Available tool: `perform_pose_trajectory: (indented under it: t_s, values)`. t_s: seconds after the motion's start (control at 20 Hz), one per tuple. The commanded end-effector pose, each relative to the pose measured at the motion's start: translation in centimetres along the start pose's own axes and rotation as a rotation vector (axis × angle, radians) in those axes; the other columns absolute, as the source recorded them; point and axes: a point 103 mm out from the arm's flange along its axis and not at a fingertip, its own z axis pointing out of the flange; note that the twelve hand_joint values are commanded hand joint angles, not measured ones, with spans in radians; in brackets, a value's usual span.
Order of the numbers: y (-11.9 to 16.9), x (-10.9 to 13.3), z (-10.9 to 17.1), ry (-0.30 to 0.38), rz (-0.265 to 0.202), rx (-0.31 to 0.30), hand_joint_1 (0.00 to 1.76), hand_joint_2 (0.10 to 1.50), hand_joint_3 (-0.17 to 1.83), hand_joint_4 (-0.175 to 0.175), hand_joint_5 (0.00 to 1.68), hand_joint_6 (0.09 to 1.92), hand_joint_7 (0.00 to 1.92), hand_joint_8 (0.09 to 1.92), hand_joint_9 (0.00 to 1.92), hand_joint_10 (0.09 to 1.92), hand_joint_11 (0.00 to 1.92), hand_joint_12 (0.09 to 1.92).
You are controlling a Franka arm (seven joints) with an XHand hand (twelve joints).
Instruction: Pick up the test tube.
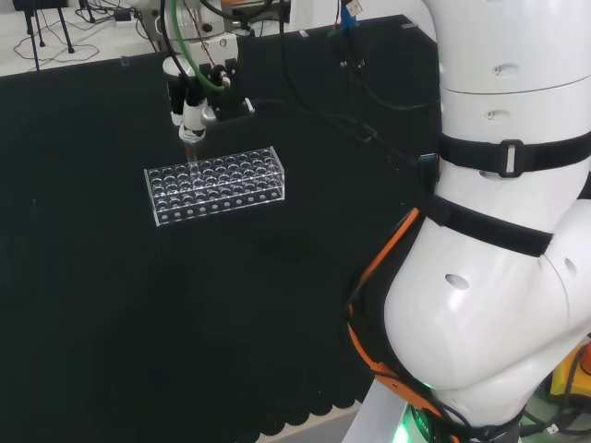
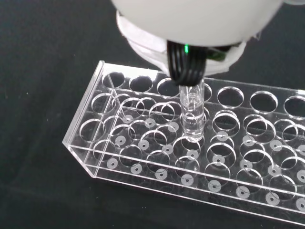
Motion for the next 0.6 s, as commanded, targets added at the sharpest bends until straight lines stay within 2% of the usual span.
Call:
perform_pose_trajectory:
  t_s: [0.05,0.45,0.6]
  values:
    - [-0.5,-0.4,-2.6,0.0,-0.006,-0.014,1.34,0.6,0.68,-0.175,1.45,0.09,1.5,0.52,1.65,0.59,1.47,0.98]
    - [-0.9,-1.0,-3.8,0.005,-0.009,-0.017,1.34,0.59,0.68,-0.175,1.45,0.09,1.5,0.52,1.65,0.59,1.47,0.98]
    - [-1.2,-1.1,-5.3,0.017,-0.011,-0.018,1.34,0.59,0.68,-0.175,1.45,0.09,1.5,0.52,1.66,0.59,1.47,0.98]
